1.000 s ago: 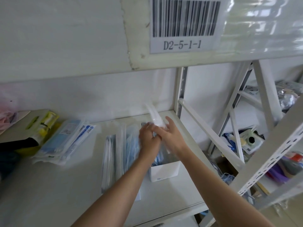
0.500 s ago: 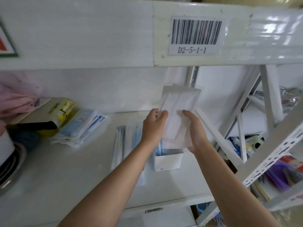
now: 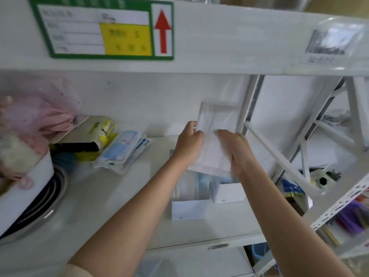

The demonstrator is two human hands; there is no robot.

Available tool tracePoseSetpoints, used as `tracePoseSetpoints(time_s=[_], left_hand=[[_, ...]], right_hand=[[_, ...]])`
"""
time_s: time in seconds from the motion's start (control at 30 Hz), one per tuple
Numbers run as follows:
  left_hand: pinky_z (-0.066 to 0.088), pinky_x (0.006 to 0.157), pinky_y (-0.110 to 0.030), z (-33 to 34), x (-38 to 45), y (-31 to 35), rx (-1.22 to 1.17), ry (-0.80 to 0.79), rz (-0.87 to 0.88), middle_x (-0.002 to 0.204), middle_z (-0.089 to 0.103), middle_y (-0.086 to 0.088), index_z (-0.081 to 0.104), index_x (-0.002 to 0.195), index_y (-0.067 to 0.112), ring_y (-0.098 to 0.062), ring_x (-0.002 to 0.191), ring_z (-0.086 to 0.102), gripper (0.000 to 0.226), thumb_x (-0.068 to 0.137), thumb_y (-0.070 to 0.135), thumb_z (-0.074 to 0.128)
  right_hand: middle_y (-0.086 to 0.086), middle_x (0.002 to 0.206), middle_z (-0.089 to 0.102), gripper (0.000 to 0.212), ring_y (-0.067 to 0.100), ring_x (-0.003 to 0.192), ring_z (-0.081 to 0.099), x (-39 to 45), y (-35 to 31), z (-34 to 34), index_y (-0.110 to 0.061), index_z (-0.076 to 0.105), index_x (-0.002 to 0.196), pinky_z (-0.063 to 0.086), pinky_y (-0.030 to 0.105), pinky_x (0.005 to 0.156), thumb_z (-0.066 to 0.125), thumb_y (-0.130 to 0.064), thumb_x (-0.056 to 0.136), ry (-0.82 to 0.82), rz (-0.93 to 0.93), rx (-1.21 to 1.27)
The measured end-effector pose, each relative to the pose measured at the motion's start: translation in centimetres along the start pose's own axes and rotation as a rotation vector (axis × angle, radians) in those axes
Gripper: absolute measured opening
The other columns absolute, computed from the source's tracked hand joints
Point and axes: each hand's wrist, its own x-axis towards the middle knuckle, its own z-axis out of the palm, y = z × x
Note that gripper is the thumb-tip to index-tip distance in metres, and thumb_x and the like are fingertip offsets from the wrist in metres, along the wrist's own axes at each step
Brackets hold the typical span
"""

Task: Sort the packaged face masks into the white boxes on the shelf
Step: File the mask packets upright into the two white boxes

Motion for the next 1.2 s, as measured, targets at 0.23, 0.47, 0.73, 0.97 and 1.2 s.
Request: tracePoseSetpoints(time_s=[0.23, 0.47, 0.73, 0.97, 1.2], left_hand=[[0.049, 0.070, -0.031, -3.8, -0.6, -4.2, -0.108, -0.034, -0.074, 0.092, 0.065, 0.002, 0.058, 0.107, 0.026, -0.017, 0.082, 0.061, 0.034, 0.081, 0.017, 0.038], [0.031, 0.104, -0.034, -4.7, -1.1, -10.8, 0.546, -0.214, -0.131, 0.139, 0.029, -0.005, 0.053, 0.124, 0.039, -0.028, 0.130, 0.028, 0.042, 0.083, 0.033, 0.059], [0.052, 0.088, -0.037, -4.7, -1.5, -13.5, 0.482, -0.245, -0.095, 0.121, 0.030, -0.011, 0.047, 0.127, 0.018, -0.027, 0.095, 0.052, 0.038, 0.090, 0.027, 0.054], [0.056, 0.081, -0.048, -4.8, -1.4, -13.8, 0.381, -0.244, -0.152, 0.113, 0.040, -0.011, 0.052, 0.121, 0.020, -0.035, 0.098, 0.056, 0.034, 0.089, 0.030, 0.056], [0.044, 0.071, -0.028, -5.4, -1.3, -14.6, 0.388, -0.229, -0.037, 0.090, 0.056, 0.004, 0.060, 0.108, 0.026, -0.020, 0.087, 0.059, 0.025, 0.083, 0.025, 0.059]], right_hand=[[0.012, 0.084, 0.072, 0.024, 0.026, 0.071, 0.069, -0.6, 3.1, 3.7, -0.002, 0.067, 0.100, 0.055, 0.032, 0.058, 0.069, -0.006, 0.076, 0.031, 0.051, -0.111], [-0.007, 0.055, 0.050, 0.022, 0.010, 0.051, 0.049, -0.7, 3.6, 4.5, -0.019, 0.045, 0.059, 0.036, 0.020, 0.041, 0.059, -0.010, 0.073, 0.326, -0.393, -0.839], [0.013, 0.102, 0.060, 0.022, 0.031, 0.093, 0.058, -0.3, 8.5, 7.5, -0.009, 0.048, 0.106, 0.040, 0.030, 0.067, 0.049, -0.007, 0.084, 0.112, -0.160, -1.334], [0.017, 0.118, 0.055, 0.035, 0.030, 0.103, 0.055, 1.4, 10.0, 8.2, -0.002, 0.042, 0.120, 0.037, 0.029, 0.076, 0.051, -0.016, 0.089, -0.059, 0.043, -1.437], [0.013, 0.117, 0.058, 0.027, 0.027, 0.108, 0.057, 2.6, 10.9, 8.3, -0.002, 0.051, 0.119, 0.043, 0.027, 0.083, 0.045, -0.014, 0.095, -0.127, 0.121, -1.469]])
